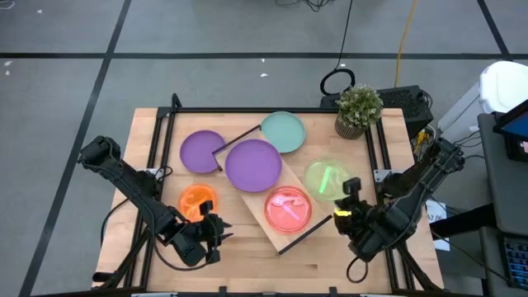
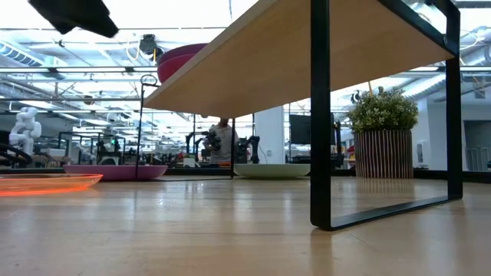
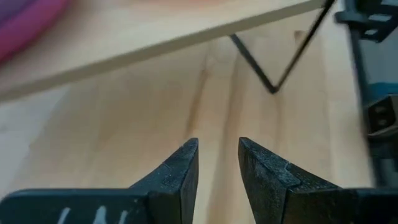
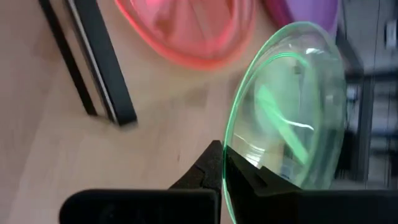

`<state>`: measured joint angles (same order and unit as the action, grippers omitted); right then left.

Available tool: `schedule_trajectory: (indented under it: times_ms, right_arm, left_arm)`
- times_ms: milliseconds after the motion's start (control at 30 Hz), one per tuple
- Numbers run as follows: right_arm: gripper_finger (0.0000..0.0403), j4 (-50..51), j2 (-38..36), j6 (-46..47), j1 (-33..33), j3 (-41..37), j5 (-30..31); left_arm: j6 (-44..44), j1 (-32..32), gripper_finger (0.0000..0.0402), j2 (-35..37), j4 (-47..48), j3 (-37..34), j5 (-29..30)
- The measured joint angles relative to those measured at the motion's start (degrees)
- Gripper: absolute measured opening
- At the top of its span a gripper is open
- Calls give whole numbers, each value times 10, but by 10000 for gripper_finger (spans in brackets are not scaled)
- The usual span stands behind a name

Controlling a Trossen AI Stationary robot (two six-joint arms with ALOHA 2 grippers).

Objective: Place and stack plates onto a shelf
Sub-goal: Stack the green plate on top of the red plate on the shelf

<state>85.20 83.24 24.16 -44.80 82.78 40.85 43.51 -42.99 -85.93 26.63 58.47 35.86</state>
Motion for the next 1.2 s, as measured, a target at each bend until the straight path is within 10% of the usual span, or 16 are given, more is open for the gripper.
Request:
schedule_trajectory:
  times_ms: [367, 1200]
  right_arm:
    - [0, -272, 0, -353, 61, 1, -92]
    - [0, -375, 3, -507, 110, -67, -185]
  left_arm:
    - [42, -38, 120, 0, -3, -3, 0]
    - [31, -51, 120, 0, 8, -3, 3]
